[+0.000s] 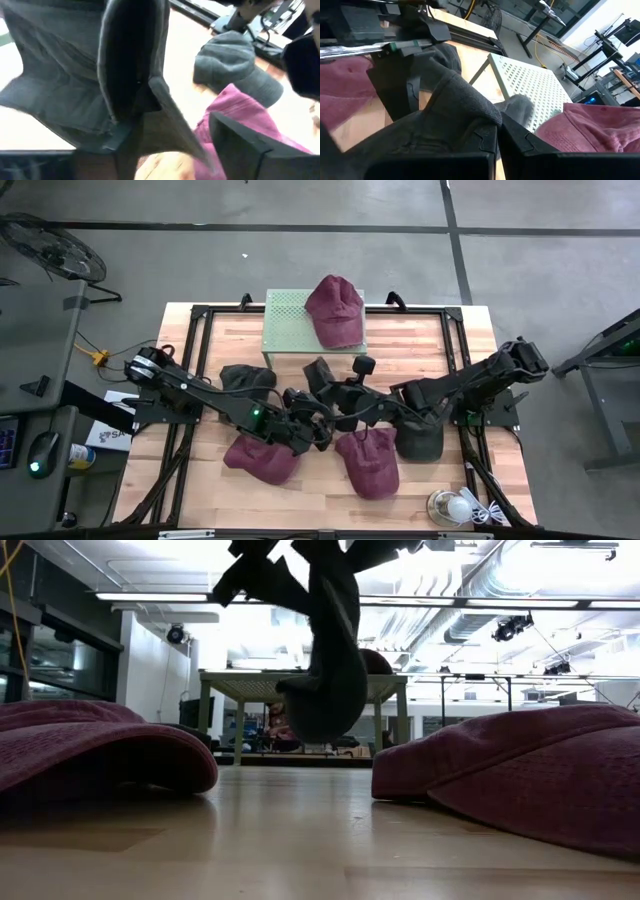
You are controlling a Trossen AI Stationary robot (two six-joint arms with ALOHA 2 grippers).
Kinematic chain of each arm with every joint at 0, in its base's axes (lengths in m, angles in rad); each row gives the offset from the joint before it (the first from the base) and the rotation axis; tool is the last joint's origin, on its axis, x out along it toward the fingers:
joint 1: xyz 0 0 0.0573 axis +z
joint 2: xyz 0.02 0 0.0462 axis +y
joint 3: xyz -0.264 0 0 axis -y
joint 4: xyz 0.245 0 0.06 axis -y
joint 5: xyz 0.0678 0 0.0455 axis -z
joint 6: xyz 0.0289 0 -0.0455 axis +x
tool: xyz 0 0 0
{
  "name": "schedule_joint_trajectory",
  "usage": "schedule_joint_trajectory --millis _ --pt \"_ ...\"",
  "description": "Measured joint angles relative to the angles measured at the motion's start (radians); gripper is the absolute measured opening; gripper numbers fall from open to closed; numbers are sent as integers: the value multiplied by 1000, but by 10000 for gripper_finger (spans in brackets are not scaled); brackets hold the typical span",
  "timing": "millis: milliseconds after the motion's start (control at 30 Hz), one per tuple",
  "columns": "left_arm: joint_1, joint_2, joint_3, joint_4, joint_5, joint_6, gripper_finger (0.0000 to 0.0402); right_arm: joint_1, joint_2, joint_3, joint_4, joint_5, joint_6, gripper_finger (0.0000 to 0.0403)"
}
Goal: Pick & Place hat
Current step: Put the center black cap on the left side of shelf
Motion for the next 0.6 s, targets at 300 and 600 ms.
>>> schedule_joint_trajectory --millis 300,600 --pt "-1 0 0 -49 56 15 34 19 0 0 -2 -2 0 0" --pt "-8 -2 1 -48 178 63 8 74 0 0 -6 -36 1 1"
